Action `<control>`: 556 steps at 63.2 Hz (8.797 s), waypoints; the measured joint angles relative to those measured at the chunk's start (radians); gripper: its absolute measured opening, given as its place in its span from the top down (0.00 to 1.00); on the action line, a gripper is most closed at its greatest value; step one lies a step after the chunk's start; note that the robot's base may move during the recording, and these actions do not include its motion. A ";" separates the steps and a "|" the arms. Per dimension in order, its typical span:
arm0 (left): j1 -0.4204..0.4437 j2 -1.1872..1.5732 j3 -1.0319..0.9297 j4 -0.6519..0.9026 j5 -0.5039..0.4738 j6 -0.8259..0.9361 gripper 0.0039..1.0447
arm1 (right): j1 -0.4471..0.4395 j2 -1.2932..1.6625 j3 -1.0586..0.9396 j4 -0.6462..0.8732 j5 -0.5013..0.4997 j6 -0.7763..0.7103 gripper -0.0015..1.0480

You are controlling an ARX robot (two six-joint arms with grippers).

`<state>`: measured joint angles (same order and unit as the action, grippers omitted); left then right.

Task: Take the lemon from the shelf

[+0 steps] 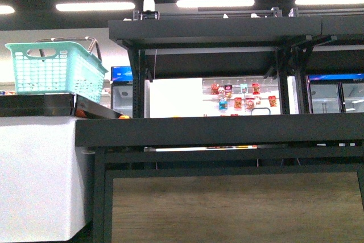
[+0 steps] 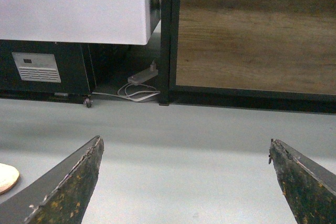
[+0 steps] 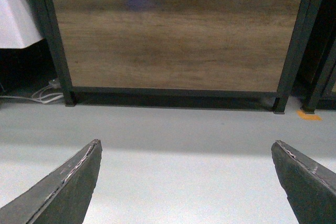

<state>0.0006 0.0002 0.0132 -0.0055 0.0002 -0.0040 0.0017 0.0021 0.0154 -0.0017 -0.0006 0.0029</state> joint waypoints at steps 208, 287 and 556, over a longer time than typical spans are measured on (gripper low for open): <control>0.000 0.000 0.000 0.000 0.000 0.000 0.07 | 0.000 0.001 0.000 0.000 0.000 0.000 0.07; 0.000 0.000 0.000 0.000 0.000 0.000 0.07 | 0.000 0.000 0.000 0.000 0.000 0.000 0.07; -0.297 1.653 1.062 0.081 0.445 -0.611 0.74 | 0.000 0.000 0.000 0.000 0.000 0.000 0.07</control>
<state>-0.2962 1.6535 1.0748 0.0753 0.4450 -0.6151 0.0017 0.0021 0.0154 -0.0017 -0.0006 0.0029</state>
